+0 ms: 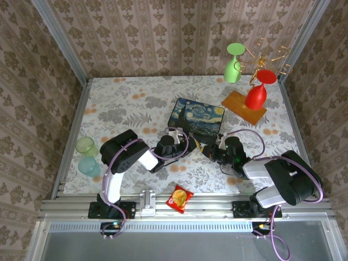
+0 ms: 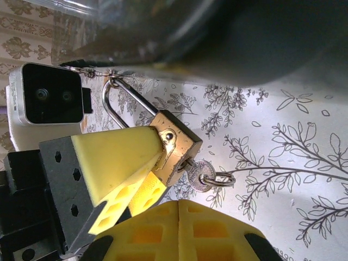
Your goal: Unlock the padlock with the key
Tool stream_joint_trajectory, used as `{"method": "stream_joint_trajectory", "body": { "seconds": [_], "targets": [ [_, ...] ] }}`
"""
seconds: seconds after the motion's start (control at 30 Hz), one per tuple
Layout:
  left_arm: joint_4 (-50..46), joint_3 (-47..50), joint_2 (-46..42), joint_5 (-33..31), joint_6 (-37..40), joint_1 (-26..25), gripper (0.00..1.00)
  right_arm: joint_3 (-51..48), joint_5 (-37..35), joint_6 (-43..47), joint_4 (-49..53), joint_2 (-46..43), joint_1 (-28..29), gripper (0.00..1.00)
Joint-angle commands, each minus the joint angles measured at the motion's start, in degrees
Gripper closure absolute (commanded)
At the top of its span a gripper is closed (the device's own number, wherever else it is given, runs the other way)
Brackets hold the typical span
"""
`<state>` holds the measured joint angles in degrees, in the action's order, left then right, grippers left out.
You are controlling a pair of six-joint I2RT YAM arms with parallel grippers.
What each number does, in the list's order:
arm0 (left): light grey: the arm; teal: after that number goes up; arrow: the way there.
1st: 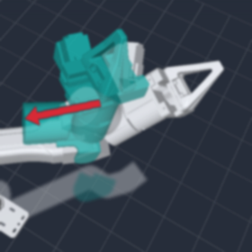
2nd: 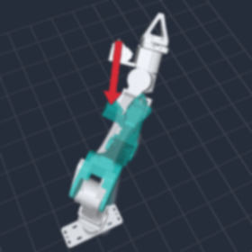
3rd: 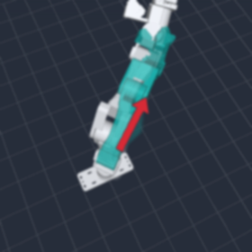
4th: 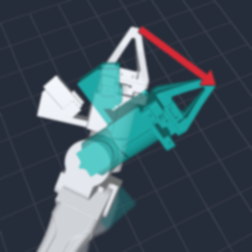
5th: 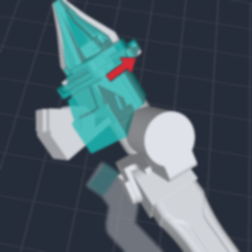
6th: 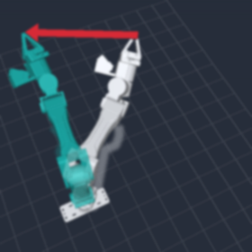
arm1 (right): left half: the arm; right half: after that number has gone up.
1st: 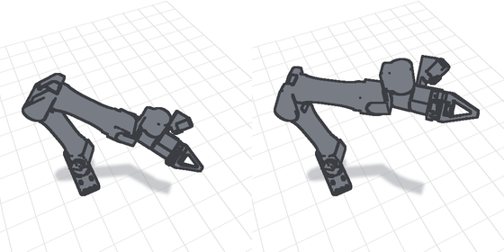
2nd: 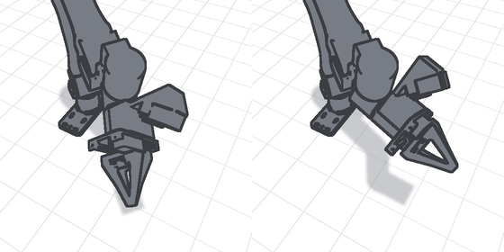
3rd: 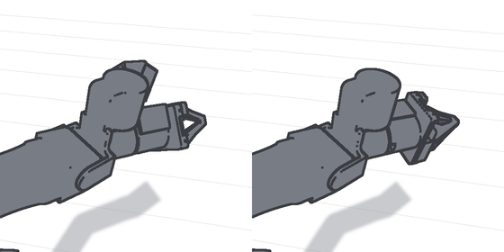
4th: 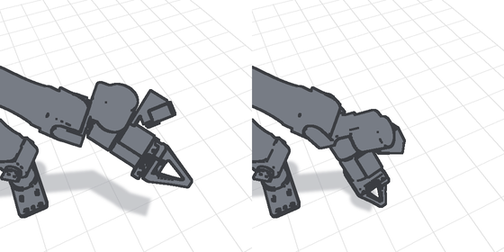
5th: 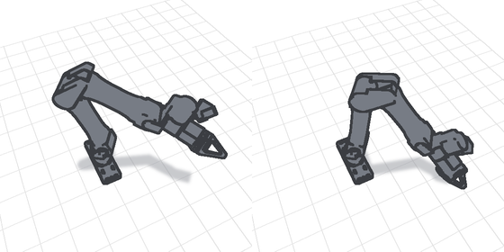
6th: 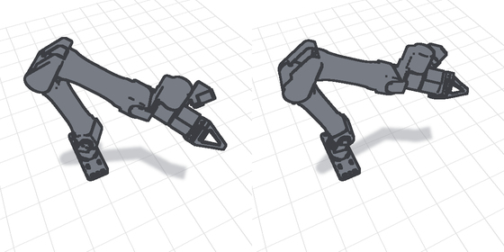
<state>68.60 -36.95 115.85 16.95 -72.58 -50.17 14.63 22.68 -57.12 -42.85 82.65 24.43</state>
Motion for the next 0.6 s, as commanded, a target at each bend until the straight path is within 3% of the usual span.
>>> {"method": "stream_joint_trajectory", "body": {
  "seconds": [0.0,0.07,0.17,0.3,0.43,0.57],
  "targets": [
    [0.5,-1.3,0.7,0.0,1.7,0.3,0.86,0.4,-0.8,0.9,0.5,0.7,0.0,1.0],
    [0.5,-0.9,0.3,-0.1,1.7,0.4,0.9,0.0,-1.1,2.1,2.5,-0.9,-0.6,1.0],
    [1.4,0.0,-0.4,0.0,1.1,0.6,0.92,2.3,-3.2,10.2,15.0,-6.4,-1.1,0.8],
    [1.2,0.7,-1.2,0.2,1.3,0.4,0.93,5.9,-7.4,21.6,29.7,-11.6,-1.0,0.68],
    [3.7,2.2,0.6,-2.1,0.3,-0.8,0.85,7.8,-2.9,23.4,27.3,-8.9,-1.0,0.55],
    [4.2,1.4,1.6,-2.4,0.6,-0.2,0.85,8.9,-0.6,21.0,21.0,-3.3,-1.0,0.63]
  ]
}}
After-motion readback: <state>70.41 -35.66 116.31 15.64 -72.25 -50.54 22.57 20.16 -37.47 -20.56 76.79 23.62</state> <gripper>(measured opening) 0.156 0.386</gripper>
